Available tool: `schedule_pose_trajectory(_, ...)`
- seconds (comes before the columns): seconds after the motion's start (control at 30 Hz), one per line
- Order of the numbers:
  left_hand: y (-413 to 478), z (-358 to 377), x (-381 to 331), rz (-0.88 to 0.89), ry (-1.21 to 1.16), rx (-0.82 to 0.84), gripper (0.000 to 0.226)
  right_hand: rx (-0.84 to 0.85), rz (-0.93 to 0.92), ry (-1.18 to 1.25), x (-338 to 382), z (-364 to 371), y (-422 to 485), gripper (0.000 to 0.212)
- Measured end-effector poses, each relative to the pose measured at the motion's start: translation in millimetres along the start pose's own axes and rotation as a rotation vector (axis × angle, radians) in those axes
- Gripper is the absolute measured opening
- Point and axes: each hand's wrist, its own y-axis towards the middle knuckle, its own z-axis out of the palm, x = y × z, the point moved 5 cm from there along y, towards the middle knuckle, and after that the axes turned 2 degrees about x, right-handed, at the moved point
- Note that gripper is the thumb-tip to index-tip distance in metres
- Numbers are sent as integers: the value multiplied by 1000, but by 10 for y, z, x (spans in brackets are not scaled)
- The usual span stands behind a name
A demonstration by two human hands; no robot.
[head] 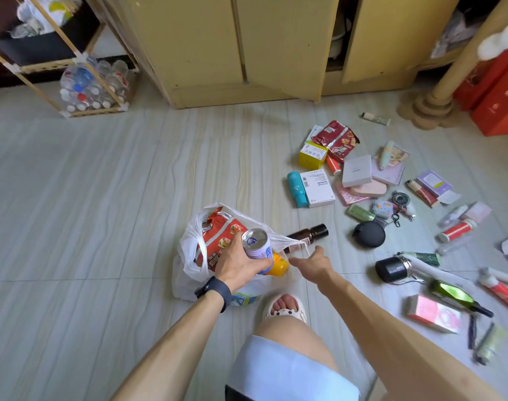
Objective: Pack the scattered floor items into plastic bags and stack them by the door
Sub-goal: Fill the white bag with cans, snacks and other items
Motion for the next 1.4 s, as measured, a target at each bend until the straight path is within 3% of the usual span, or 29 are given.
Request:
schedule_pose_trajectory(0.4,183,104,42,101,329,8,71,80,123,252,-312,154,326,71)
schedule_pose_trajectory(0.47,216,152,28,110,369,39,69,87,145,319,-340,200,390,54)
schedule_pose_trajectory(0.57,254,229,-11,110,427,58,72,62,121,459,-325,231,432,5)
schedule_pose_trajectory(0.63,286,280,-33,122,467,54,70,63,111,582,-276,215,412,22)
schedule_pose_trajectory(0.83,296,392,-10,153,482,45,62,-151,117,1012,116,-257,92,24)
schedule_pose_trajectory(0.97,306,438,82,139,552,67,55,-166,33,1002,402,-347,-183,16)
schedule_pose_trajectory(1.1,247,390,170,149,635,119,61,-157,18,973,489,-333,-349,23)
schedule_pose_trajectory(1.2,158,323,120,246,702,98,57,-189,-23,917,473,-394,-376,16)
schedule_pose_trajectory(1.33,105,-47,-92,492,923,-100,45,-150,-76,802,500,-424,-486,15)
schedule_pose_trajectory(1.4,121,-357,-89,453,1109,-292,49,-120,-116,735,552,-440,-550,21)
